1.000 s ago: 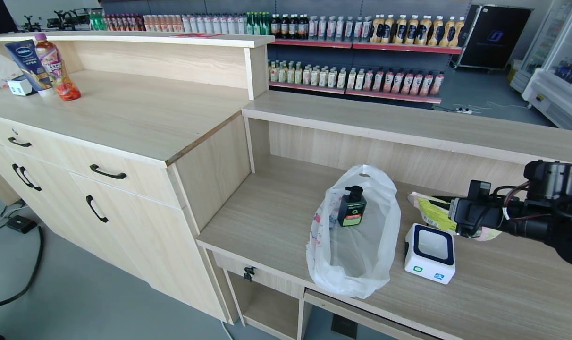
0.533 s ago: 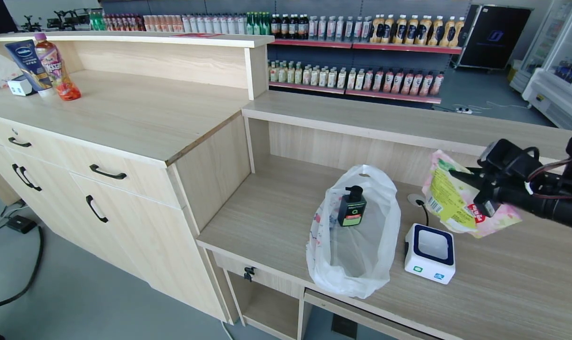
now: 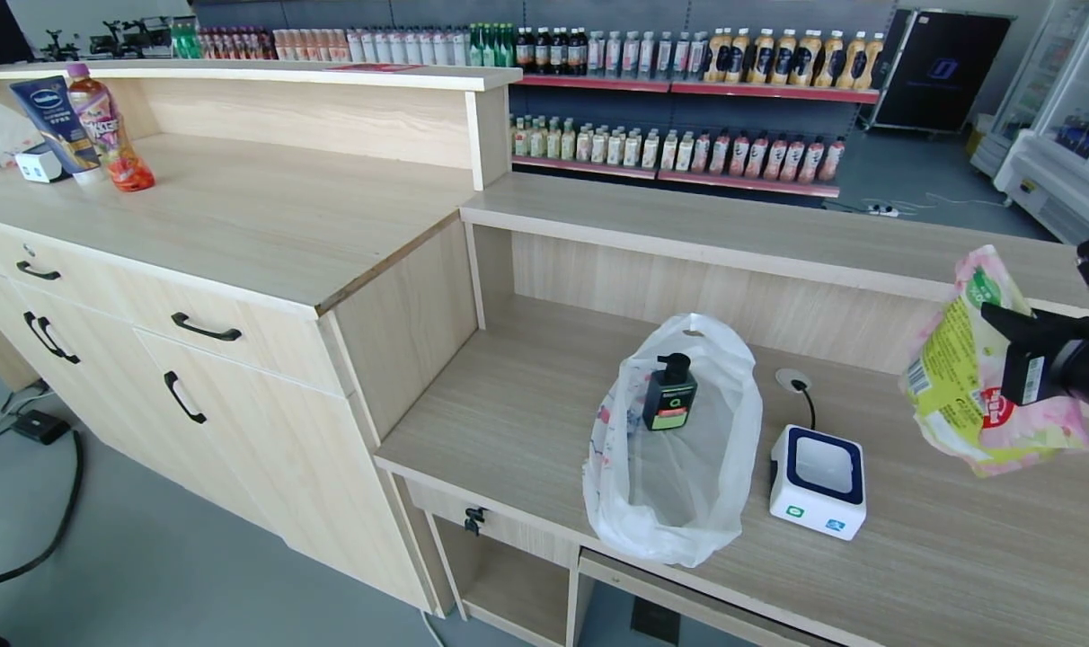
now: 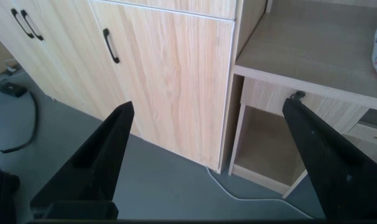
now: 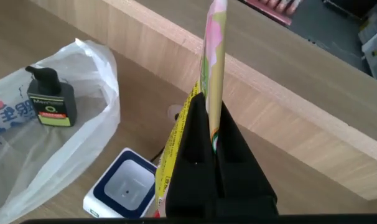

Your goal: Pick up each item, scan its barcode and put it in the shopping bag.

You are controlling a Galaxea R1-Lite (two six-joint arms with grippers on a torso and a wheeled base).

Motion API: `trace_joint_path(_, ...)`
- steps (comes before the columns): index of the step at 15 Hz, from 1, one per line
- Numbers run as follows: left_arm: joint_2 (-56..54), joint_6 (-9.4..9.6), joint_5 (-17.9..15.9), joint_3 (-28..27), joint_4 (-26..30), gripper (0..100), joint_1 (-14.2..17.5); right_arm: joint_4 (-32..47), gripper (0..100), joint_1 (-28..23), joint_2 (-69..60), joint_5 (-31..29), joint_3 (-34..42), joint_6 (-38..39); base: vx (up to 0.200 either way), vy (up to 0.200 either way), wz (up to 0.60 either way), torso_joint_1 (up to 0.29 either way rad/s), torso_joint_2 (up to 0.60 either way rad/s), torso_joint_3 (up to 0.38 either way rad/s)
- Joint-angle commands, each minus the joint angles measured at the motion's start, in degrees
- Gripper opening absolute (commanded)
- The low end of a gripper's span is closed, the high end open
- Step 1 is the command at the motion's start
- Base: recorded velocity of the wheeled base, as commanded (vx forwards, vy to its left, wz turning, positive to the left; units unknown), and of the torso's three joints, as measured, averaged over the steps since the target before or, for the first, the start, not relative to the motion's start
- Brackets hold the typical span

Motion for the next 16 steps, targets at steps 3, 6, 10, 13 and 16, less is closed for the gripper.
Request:
trace_joint_path(3,-0.02,-0.01,0.04,0.0,0.0,100,0.02,-0.95,0,3.16,-1.52,0.06,0.29,0.47,0.0,0.0,0.4,-0.031,0.07,0.045)
trace_joint_path(6,-0.02,-0.01,0.04,0.0,0.0,100,0.02,-0.78,0,8.7,-3.02,-0.03,0.02,2.14,0.0,0.0,0.6,-0.146,0.36,0.209)
trace_joint_path(10,-0.02,-0.01,0.04,0.0,0.0,100,0.02,0.54,0,15.73,-1.78,0.41,0.46,4.25,0.0,0.0,0.15,-0.115,0.29,0.172)
trace_joint_path(13,-0.02,-0.01,0.04,0.0,0.0,100,0.02,0.63,0,15.2,1.2,0.32,2.49,4.51,0.0,0.0,0.0,-0.016,0.04,0.024)
trace_joint_path(16,-0.02,-0.01,0.04,0.0,0.0,100,0.02,3.88,0,14.24,3.22,0.32,3.19,6.53,0.0,0.0,0.0,0.0,0.0,0.0)
